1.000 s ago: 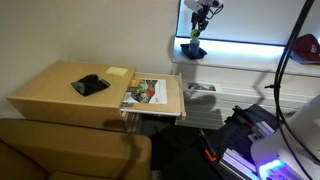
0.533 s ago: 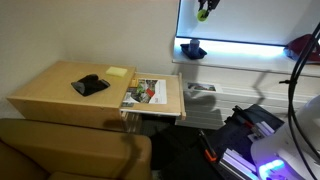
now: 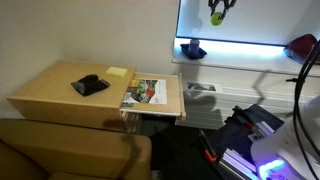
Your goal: Put the yellow ball on top of the can on the window sill, place the yellow ball on the nightstand
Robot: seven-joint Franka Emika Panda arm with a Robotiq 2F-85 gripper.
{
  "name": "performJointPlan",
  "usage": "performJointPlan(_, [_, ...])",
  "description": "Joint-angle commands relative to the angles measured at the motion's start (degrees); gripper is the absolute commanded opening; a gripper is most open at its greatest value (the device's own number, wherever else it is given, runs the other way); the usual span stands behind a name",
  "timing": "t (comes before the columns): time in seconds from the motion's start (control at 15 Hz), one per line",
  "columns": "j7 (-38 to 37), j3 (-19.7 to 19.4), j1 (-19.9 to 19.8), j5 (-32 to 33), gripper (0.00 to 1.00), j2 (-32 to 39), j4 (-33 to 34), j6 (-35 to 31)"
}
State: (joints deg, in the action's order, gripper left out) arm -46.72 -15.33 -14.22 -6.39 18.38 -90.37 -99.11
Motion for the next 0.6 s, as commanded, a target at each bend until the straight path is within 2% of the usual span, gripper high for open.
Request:
performJointPlan(0.0, [7.8, 1.4, 1.7, 1.6, 0.37, -5.8, -9.7, -1.9])
performJointPlan(0.2, [10.4, 3.0, 4.3, 1.7, 0.37, -8.4, -17.0, -4.5])
performJointPlan(0.33, [9.2, 4.1, 6.4, 2.0, 0.37, -9.9, -22.3, -9.6])
performJointPlan(0.4, [8.7, 3.2, 5.1, 1.1, 0.37, -6.2, -15.3, -4.7])
performJointPlan(0.47, [8.2, 3.6, 5.8, 1.2, 0.62, -6.4, -16.7, -5.6])
performJointPlan(0.53, [8.0, 3.6, 6.1, 1.2, 0.62, -6.2, -16.6, -5.6])
